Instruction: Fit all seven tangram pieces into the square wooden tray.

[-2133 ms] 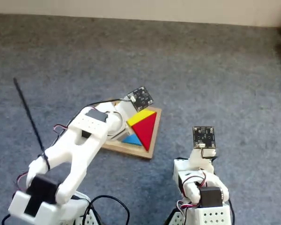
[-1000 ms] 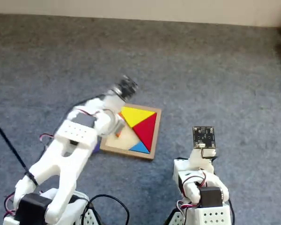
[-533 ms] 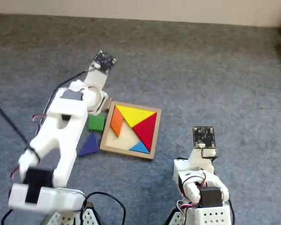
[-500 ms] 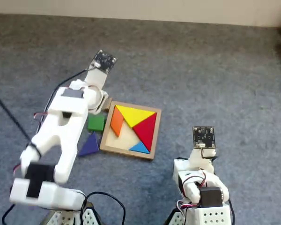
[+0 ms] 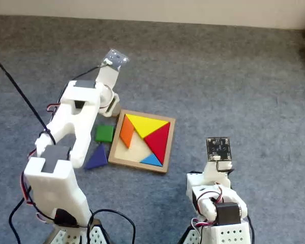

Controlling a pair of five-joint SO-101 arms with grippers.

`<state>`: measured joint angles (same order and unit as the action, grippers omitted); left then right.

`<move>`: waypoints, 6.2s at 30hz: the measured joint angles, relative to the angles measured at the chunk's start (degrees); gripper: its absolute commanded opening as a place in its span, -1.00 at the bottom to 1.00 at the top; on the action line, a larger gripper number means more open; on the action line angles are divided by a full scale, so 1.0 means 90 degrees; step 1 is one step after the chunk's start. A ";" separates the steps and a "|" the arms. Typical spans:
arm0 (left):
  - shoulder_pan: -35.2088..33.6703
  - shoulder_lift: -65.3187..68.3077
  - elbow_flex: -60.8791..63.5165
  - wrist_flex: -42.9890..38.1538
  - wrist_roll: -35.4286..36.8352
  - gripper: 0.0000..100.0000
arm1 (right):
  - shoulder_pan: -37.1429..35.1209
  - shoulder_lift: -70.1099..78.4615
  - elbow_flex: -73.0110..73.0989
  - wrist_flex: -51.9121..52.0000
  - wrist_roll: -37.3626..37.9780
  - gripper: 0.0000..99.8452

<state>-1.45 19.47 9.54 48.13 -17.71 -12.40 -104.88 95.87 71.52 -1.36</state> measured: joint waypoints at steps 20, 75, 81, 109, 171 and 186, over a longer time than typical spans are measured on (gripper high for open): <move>-0.0293 0.0381 -0.0479 0.0225 0.0000 -0.50 | 0.0000 0.0000 0.0000 0.0000 0.0000 -0.98; 0.0078 0.4611 -0.7512 0.5284 -0.4767 -0.62 | -0.0527 0.0000 0.0000 0.0000 0.0000 -0.98; 0.0039 0.4718 -0.7512 0.5363 -0.4757 -0.66 | -0.0527 0.0000 0.0000 0.0000 0.0000 -0.98; 0.0205 0.4786 -0.9045 0.5822 -0.2374 -0.99 | -0.0567 0.0000 0.0000 0.0000 0.0000 -0.98; 0.1748 -0.1358 0.1143 0.1895 0.1084 -0.78 | -0.0576 0.0000 0.0000 0.0000 0.0000 -0.98; 0.1768 -0.1436 0.1143 0.1895 0.1309 -0.79 | -0.0576 0.0000 0.0000 0.0000 0.0000 -0.98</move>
<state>14.46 6.55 19.82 65.19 -5.93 -17.58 -104.88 95.87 71.52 -1.36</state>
